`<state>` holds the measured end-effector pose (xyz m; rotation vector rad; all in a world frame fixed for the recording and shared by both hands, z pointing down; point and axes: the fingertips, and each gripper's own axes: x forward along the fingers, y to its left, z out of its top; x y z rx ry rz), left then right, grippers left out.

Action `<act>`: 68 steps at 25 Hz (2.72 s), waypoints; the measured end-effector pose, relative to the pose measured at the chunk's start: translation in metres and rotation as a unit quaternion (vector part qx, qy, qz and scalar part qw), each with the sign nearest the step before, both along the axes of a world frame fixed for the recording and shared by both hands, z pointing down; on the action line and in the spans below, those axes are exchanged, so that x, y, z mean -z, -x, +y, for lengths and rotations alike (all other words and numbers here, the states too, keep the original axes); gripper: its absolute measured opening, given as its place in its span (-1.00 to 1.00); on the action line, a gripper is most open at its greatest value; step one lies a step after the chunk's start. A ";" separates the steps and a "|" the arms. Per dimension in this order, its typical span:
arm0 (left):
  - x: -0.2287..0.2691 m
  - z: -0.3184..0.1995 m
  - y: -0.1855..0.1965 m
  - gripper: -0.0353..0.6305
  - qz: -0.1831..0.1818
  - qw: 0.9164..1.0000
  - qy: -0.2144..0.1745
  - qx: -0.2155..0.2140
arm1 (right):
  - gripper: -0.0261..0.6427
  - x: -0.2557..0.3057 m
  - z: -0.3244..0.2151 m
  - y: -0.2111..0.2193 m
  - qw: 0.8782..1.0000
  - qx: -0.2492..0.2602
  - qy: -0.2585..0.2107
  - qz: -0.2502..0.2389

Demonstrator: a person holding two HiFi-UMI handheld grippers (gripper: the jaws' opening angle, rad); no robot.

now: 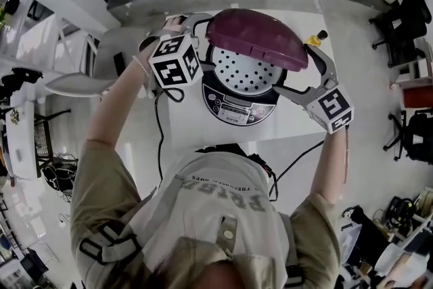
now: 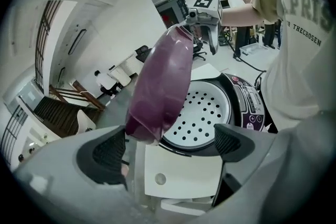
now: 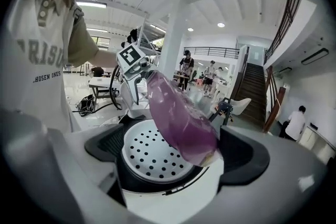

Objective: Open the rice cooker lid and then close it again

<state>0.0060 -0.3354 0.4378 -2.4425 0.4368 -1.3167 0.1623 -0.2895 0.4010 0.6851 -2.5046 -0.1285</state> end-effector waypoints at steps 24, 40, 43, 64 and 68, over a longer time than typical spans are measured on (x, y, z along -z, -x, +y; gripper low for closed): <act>-0.056 0.056 0.019 0.88 -0.137 0.988 0.045 -0.063 | 0.77 -0.052 0.059 0.008 0.991 0.070 0.068 0.091; -0.091 0.074 0.027 0.89 -0.181 0.979 0.051 -0.076 | 0.78 -0.085 0.082 0.011 0.981 0.103 0.113 0.121; -0.097 0.076 0.028 0.89 -0.192 0.977 0.051 -0.078 | 0.78 -0.092 0.085 0.011 0.978 0.110 0.119 0.129; -0.120 0.077 0.039 0.89 -0.289 0.950 0.020 -0.114 | 0.78 -0.121 0.096 0.004 0.958 0.144 0.138 0.207; -0.121 0.075 0.042 0.89 -0.308 0.943 0.012 -0.124 | 0.78 -0.127 0.098 0.000 0.948 0.151 0.137 0.243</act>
